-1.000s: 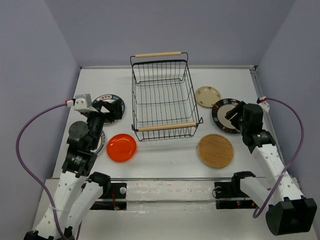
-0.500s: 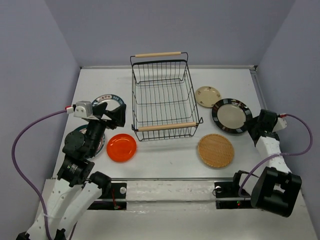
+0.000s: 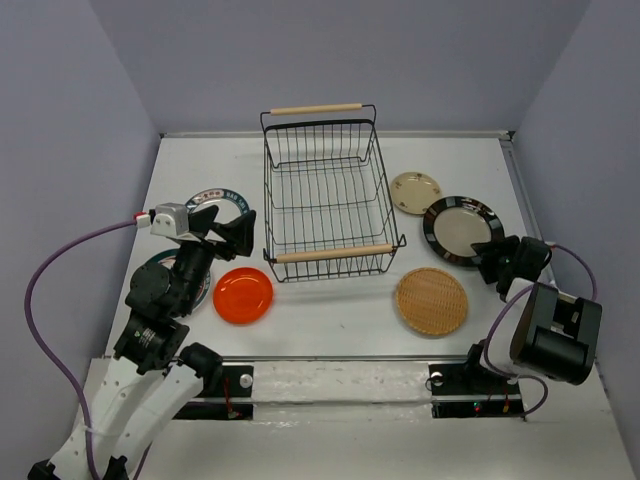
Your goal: Load the plates into the dish rack
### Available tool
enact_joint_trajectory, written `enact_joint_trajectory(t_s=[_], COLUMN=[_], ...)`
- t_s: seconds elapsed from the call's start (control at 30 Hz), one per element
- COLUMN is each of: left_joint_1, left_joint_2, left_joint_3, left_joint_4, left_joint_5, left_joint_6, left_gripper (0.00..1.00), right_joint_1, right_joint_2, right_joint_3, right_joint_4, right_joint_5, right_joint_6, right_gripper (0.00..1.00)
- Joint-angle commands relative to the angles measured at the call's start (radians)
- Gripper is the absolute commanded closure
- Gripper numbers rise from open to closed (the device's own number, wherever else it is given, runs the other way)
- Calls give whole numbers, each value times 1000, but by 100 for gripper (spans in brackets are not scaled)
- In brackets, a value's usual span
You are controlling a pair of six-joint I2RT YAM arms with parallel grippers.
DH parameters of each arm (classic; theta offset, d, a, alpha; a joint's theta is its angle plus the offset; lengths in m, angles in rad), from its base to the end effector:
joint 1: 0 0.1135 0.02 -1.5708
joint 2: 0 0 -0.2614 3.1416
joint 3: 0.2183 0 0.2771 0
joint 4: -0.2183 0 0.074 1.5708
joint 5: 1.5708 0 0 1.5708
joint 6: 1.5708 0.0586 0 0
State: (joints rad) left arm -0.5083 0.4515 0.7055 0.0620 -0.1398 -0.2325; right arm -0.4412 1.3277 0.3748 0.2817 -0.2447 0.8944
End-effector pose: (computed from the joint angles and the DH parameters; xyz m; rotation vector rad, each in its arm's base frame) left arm 0.1412 -0.0693 0.3946 0.0532 1.2761 -0.5517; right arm 0.2459 -0.1004 0.1001 1.2974 1.8621 0.5172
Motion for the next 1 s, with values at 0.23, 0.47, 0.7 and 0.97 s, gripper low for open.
enact_joint_trajectory(t_s=[0.23,0.47,0.7,0.97], left_joint_1=[-6,-4,-6,-4], left_joint_2=[12,27,41,50], left_joint_3=[3,6,9,12], left_joint_4=[41,41,41,44], left_joint_5=[-17,-15,-14,-6], left_joint_6=[24,24,27,27], left_gripper=[1,1,1,1], right_joint_1=[-21,-21,-21,-21], right_joint_2=[234,61,-250,-573], right_joint_3=[-163,-206,-131,204], right_joint_4=[413,354,-17,-278], right_joint_5=[-102,4,180,269], right_joint_6=[221,207,88,-142], right_gripper=[61,88,93,93])
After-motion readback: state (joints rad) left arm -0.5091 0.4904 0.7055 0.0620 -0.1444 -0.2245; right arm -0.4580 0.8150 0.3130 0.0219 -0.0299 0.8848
